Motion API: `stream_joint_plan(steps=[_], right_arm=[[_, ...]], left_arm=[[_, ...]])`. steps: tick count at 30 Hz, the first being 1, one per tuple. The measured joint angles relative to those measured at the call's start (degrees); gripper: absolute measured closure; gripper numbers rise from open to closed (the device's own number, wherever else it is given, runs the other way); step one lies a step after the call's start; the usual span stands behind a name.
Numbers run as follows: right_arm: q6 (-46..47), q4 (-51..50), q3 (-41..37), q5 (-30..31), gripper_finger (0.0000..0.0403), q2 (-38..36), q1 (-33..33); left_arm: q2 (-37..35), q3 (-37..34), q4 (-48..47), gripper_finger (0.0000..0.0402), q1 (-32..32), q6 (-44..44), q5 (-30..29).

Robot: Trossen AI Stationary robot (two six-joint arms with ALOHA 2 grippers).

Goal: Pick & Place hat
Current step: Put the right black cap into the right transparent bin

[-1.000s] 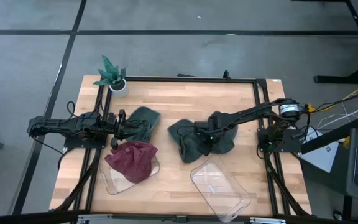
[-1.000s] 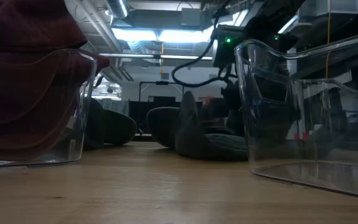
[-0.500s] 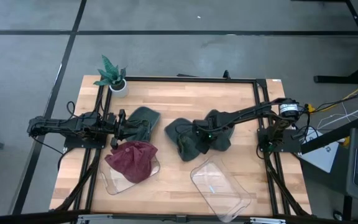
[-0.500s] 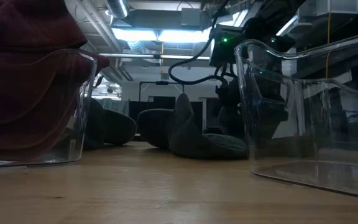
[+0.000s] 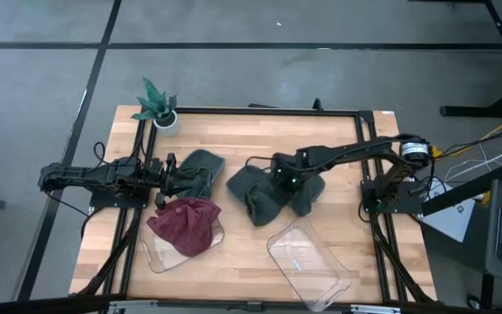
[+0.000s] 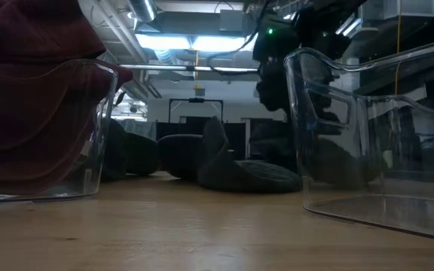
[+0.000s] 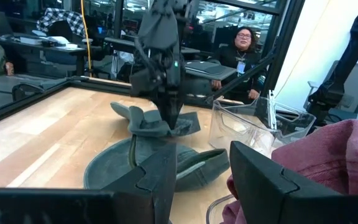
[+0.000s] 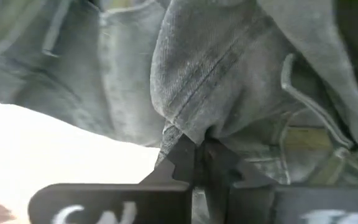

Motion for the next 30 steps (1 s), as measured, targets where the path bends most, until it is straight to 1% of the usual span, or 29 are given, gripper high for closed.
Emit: stream_joint_plan(steps=[2,7,12,20,23,30], right_arm=[[0.9,-0.1,0.1,-0.8,0.0389,-1.3,-0.3],[3.8,-0.4,0.1,-2.4,0.0375,-4.4,-1.0],[6.1,0.1,0.1,-2.5,0.0391,-8.5,-1.0],[7.7,0.5,0.1,-3.4,0.0385,-16.8,-1.9],[8.0,2.6,0.1,-3.3,0.039,-20.3,-2.3],[8.8,6.3,0.1,-3.4,0.0387,-28.2,-2.5]], left_arm=[[0.0,0.0,0.0,0.0258,0.0,0.0,0.0],[0.0,0.0,0.0,0.0258,0.0,0.0,0.0],[0.0,0.0,0.0,0.0258,0.0,0.0,0.0],[0.0,0.0,0.0,0.0258,0.0,0.0,0.0],[0.0,0.0,0.0,0.0258,0.0,0.0,0.0],[0.0,0.0,0.0,0.0258,0.0,0.0,0.0]])
